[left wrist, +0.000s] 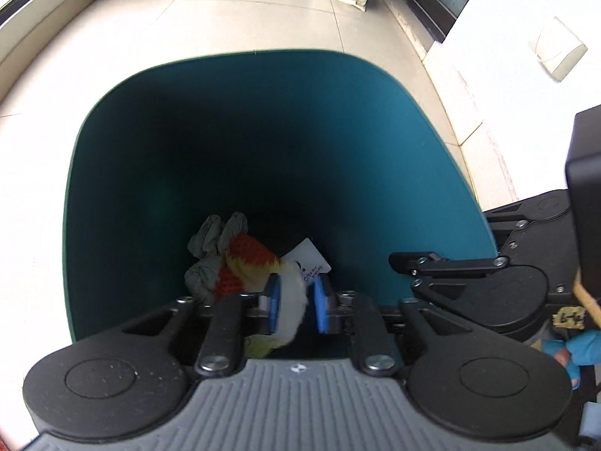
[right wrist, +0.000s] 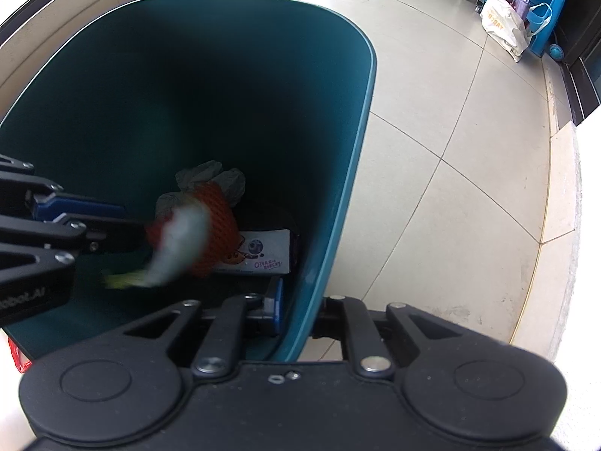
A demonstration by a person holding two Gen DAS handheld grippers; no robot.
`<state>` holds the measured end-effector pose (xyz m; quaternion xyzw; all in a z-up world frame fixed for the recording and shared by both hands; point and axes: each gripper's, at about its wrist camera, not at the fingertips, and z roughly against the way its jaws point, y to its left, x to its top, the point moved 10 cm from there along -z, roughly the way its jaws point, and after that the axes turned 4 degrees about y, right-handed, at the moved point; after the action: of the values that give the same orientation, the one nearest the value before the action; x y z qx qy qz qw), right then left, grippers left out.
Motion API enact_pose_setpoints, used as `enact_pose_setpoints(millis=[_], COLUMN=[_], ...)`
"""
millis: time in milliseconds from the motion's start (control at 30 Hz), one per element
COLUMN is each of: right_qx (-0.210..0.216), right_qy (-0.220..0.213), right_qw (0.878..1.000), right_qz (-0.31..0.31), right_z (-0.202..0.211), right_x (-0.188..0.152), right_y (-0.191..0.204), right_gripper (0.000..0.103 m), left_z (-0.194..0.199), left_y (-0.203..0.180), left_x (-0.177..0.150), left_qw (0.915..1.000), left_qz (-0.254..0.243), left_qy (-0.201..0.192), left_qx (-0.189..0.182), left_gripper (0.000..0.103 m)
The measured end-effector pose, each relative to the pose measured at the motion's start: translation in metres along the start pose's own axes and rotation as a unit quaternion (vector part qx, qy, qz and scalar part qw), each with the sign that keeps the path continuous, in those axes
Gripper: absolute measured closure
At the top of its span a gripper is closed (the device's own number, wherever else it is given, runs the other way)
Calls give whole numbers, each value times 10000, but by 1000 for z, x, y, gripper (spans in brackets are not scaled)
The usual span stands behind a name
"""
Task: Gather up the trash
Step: 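Carry the cabbage leaf into the bin and open the left tool, then move the left tool back to the white cloth on the floor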
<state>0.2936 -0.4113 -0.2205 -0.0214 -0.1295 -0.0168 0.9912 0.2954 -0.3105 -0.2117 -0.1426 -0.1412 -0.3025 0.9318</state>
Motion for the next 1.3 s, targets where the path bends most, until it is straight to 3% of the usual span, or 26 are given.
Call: enact_pose_setpoints(millis=[67,133,367,533,833,900,1100,1300], right_qx=[0,2,4,8,11,10,7,4], right_qy=[0,-1,-1,-3,2,3,5,26], right_qw=[10000,10000,10000,10000,10000,10000,10000,10000], right_qz=[-2,1,-11,-12,-8,-8,0,13], right_z=[0,1,2,3,3,2,2,-2], right_x=[0,0,1,1,1,1,0,-2], right_y=[0,0,1,2,2,2,3,2], right_gripper=[91,91,91,91,90,90,90,89], left_z=[8,15,42,74,126,133,126,94], left_y=[3,4,5,12,63,77,126,163], left_x=[-3,-4,0,2,-15,-19,-35,-51], left_qw=[10000,9999,9992,9970,9911,9895,9847,9835], left_qz=[16,23,19,16,402,504,919,1110], left_qy=[-74,-162,-383,-766,-1215,-1260,-1204,-938], left_qx=[-2,-17,114,89,372,500,858,1079], left_gripper=[59,52,50,38,35,30,29,29])
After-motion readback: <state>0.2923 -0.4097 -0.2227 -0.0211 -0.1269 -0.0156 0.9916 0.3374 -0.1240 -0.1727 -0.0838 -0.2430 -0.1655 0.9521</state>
